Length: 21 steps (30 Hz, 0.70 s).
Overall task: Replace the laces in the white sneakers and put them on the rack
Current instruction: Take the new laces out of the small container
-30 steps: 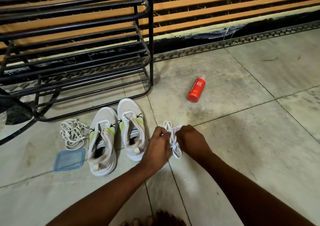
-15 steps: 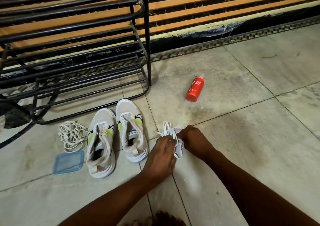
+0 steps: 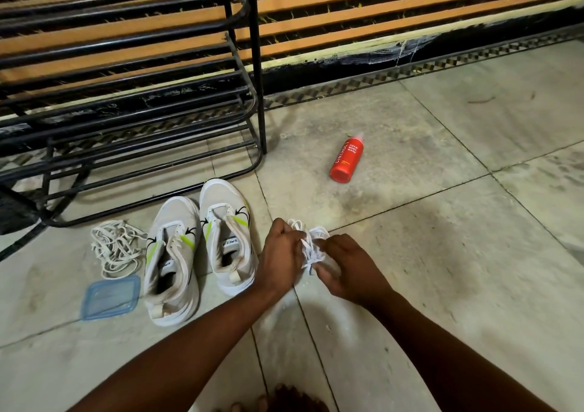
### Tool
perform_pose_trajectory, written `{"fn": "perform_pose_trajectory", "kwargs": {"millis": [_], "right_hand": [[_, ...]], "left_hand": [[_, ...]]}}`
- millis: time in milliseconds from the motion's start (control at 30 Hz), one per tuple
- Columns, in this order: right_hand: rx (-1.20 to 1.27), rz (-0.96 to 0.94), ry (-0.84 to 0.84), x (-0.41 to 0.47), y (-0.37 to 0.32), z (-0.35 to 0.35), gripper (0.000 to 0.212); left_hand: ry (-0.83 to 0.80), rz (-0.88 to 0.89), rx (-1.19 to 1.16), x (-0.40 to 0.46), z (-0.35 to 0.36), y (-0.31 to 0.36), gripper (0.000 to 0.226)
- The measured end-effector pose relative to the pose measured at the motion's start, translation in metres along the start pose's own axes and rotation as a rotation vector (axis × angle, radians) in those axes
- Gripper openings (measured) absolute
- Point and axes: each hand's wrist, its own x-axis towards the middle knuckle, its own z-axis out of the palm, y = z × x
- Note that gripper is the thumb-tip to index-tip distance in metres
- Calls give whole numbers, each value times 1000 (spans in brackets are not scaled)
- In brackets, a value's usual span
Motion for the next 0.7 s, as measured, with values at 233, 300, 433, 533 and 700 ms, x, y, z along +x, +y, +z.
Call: {"fn": "perform_pose_trajectory", "kwargs": {"millis": [233, 300, 433, 533, 700], "right_hand": [[-167, -84, -17, 23, -9, 7, 21], [-250, -92, -50, 28, -10, 9, 33], [-432, -116, -173, 41, -19, 13, 25], [-531, -101, -275, 46, -25, 16, 22], [-571, -53, -268, 45, -20, 16, 17]], "left_hand": [[109, -34, -46, -9, -5, 4, 32], [120, -26, -82, -17, -10, 2, 28], [99, -99, -44, -28, -14, 9, 79], [70, -305, -93, -31, -8, 18, 81], [78, -612, -118, -26, 6, 27, 67]]}}
